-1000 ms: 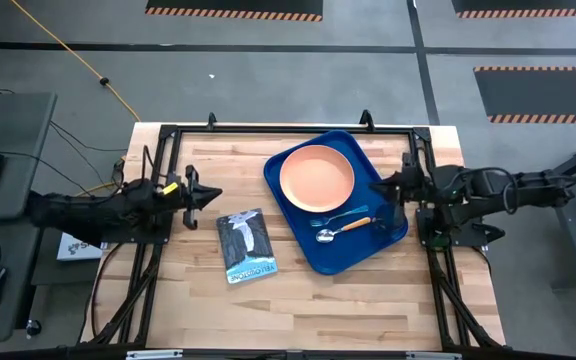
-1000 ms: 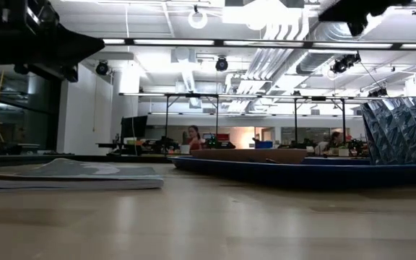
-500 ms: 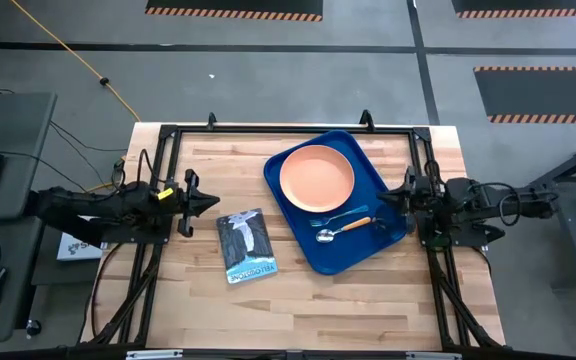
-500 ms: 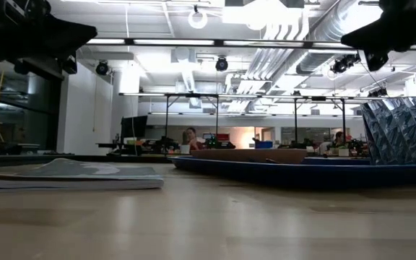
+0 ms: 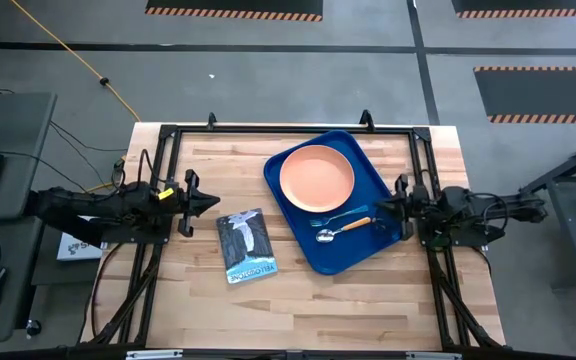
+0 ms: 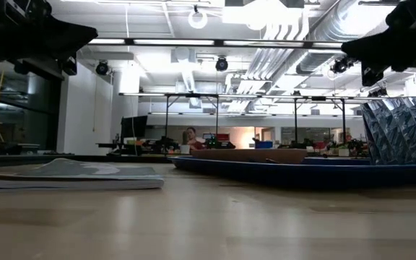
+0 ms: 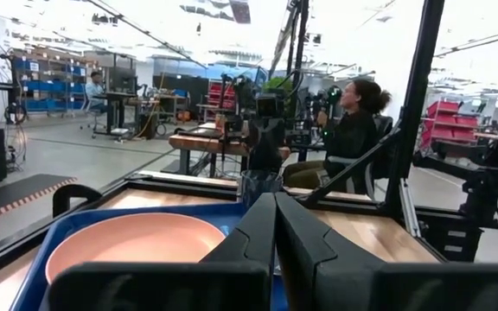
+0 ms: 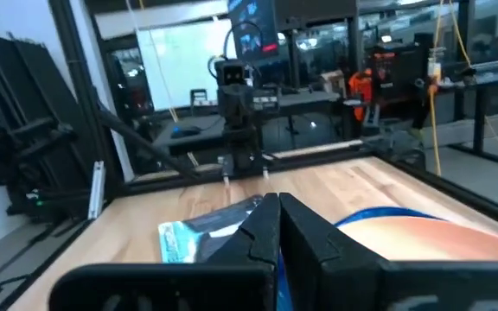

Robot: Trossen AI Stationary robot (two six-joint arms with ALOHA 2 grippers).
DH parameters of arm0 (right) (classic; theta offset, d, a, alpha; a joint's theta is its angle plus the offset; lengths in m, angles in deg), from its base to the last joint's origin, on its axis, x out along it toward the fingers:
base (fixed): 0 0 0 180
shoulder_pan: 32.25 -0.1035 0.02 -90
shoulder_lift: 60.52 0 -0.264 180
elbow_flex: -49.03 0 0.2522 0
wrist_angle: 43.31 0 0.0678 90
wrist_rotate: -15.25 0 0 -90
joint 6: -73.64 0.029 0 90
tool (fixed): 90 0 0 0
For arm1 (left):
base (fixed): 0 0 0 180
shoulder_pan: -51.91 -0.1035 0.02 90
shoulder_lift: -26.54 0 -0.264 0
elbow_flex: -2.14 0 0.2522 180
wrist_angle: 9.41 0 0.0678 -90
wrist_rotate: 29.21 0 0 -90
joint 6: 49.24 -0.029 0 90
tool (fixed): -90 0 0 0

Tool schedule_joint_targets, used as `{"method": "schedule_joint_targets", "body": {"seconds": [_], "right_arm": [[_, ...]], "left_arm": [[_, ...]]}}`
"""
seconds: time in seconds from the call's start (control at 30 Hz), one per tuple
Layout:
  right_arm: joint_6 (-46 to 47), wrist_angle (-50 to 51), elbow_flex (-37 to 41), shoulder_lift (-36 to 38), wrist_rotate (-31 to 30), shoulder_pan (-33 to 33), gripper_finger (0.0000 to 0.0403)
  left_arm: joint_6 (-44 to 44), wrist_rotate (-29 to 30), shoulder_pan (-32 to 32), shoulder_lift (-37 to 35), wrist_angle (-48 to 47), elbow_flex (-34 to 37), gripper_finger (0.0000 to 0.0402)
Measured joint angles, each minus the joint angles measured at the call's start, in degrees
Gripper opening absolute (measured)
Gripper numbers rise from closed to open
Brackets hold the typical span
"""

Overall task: Pick and place plate/cup/fork/spoon on tray
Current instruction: Return to Home Position

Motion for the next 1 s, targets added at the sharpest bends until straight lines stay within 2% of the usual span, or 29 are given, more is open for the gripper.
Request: {"method": "schedule_joint_targets", "body": {"seconds": [0.07,0.33,0.6,0.73,1.0], "right_arm": [[-0.16,-1.91,1.68,0.25,0.34,0.00,0.0000],[-4.73,0.63,1.68,-0.15,-0.89,0.00,0.0000],[-3.31,1.74,1.68,-3.02,-0.98,0.02,0.0000],[-0.09,1.81,1.68,-3.24,-0.78,0.02,0.0000],[-0.55,1.81,1.66,-3.24,-0.78,0.02,0.0000]], "left_arm": [[0.02,0.00,0.00,0.00,-0.25,0.00,0.0000],[0.04,0.07,0.00,0.00,-0.35,0.00,0.0000],[0.07,0.07,0.15,-0.35,-1.16,-0.01,0.0000],[0.09,0.11,0.15,-0.76,-3.59,-0.04,0.0000],[0.09,0.13,0.15,-1.04,-8.85,-0.07,0.0000]]}}
